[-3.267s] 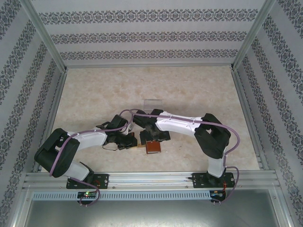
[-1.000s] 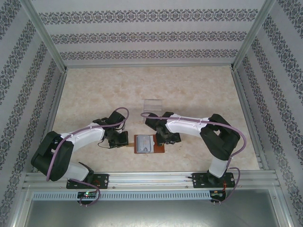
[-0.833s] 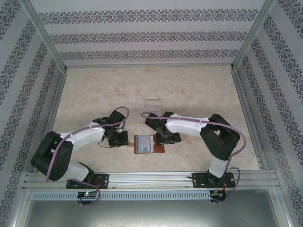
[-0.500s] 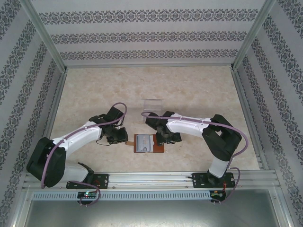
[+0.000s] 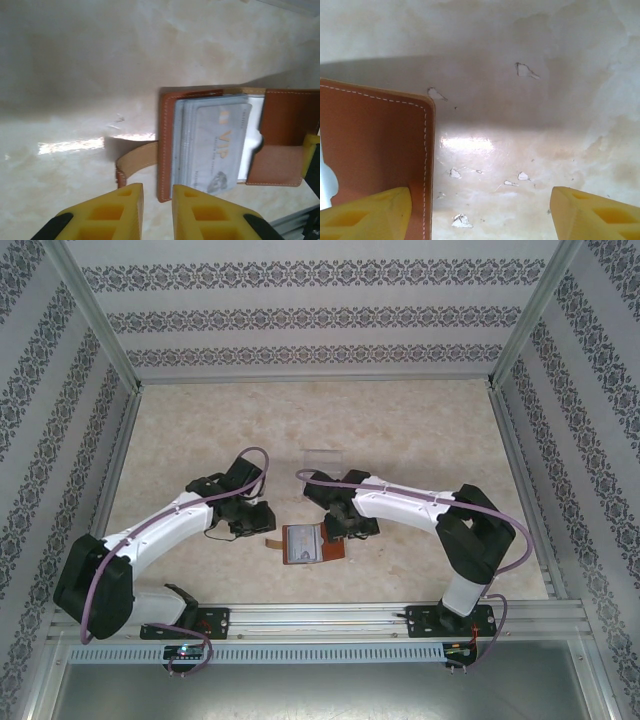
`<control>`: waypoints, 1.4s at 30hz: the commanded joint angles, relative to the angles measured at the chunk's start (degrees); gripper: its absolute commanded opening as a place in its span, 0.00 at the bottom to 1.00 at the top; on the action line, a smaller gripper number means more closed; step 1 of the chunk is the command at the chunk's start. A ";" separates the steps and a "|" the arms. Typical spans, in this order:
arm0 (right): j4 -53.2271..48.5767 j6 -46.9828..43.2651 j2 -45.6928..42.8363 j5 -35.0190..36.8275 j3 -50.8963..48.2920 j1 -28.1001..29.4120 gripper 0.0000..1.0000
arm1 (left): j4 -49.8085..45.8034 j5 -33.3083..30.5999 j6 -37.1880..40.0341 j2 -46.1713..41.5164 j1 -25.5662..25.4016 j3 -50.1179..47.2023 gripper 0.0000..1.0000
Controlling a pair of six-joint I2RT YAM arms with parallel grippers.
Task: Take the credit cards out of the card holder
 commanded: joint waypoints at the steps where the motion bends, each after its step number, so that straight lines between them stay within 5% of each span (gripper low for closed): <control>1: -1.50 -0.38 -1.53 -0.33 1.72 0.50 0.73 | 2.97 1.99 -2.24 2.30 -2.34 1.32 0.21; 15: -0.21 -0.20 -3.01 -2.28 3.49 1.13 0.65 | 11.70 3.21 -5.60 10.15 -6.87 -0.09 0.17; 29: 3.09 0.72 -5.21 -5.82 4.41 2.34 0.44 | 14.27 3.77 -5.87 12.29 -6.87 -2.23 0.13; 35: 10.29 2.61 -5.66 -12.05 2.39 2.90 0.31 | 14.88 3.69 -6.17 12.33 -6.88 -2.81 0.13; 42: 17.54 5.95 -4.09 -16.13 -1.69 2.68 0.29 | 14.27 3.48 -6.00 11.96 -6.87 -2.83 0.12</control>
